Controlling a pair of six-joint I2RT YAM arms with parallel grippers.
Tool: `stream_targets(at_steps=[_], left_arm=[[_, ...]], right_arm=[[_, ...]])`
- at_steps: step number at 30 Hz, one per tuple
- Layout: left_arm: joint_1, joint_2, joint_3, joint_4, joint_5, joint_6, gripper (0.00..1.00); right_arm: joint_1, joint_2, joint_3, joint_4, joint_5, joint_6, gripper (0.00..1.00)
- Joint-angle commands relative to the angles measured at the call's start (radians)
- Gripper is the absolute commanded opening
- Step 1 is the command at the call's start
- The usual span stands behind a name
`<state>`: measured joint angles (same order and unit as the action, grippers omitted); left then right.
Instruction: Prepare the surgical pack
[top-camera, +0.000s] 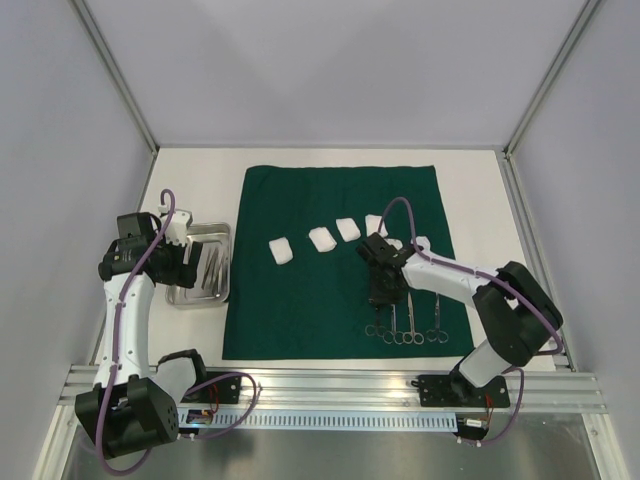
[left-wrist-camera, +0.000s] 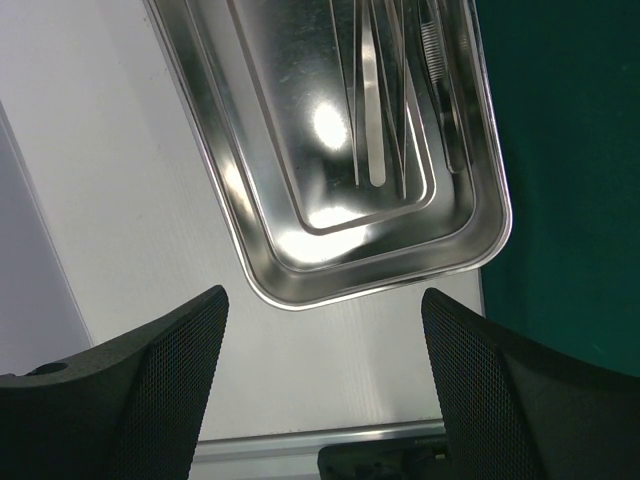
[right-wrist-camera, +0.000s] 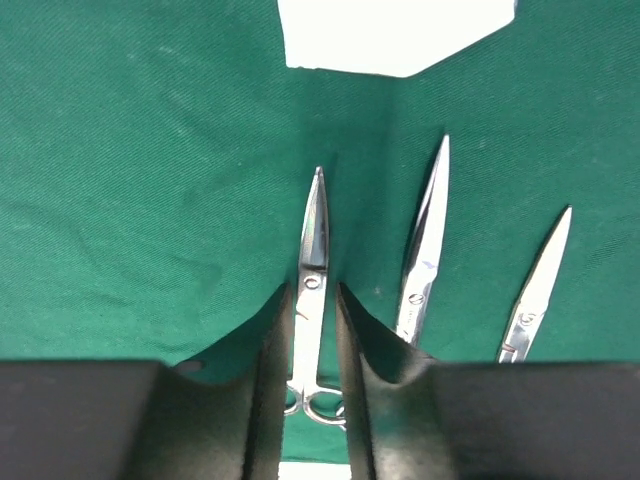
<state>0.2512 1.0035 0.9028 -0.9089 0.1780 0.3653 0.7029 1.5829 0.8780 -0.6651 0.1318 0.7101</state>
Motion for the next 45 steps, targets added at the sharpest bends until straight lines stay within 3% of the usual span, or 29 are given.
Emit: stream_targets(at_steps=[1, 8, 19, 33, 38, 45], left_arm=[[0.007, -0.023, 0.03, -0.002, 0.012, 0.011, 0.87], [0.007, -0.025, 0.033, -0.007, 0.009, 0.012, 0.87], [0.007, -0.023, 0.048, -0.016, 0.014, 0.015, 0.87], [0.007, -0.014, 0.1, -0.053, 0.055, 0.037, 0.84], [0.005, 0.001, 0.18, -0.114, 0.162, 0.072, 0.82], [0.005, 0.066, 0.321, -0.229, 0.45, 0.138, 0.84]], right_arm=[[-0.003, 0.022, -0.03, 0.059, -0.037, 0.022, 0.24], [-0.005, -0.018, -0.03, 0.059, -0.038, 0.023, 0.01], [-0.003, -0.135, -0.042, 0.131, -0.084, 0.046, 0.01], [0.02, -0.121, 0.056, 0.214, -0.06, 0.103, 0.0], [0.075, -0.08, 0.218, 0.234, 0.0, 0.107, 0.01], [0.136, 0.081, 0.444, 0.337, -0.001, 0.146, 0.0]])
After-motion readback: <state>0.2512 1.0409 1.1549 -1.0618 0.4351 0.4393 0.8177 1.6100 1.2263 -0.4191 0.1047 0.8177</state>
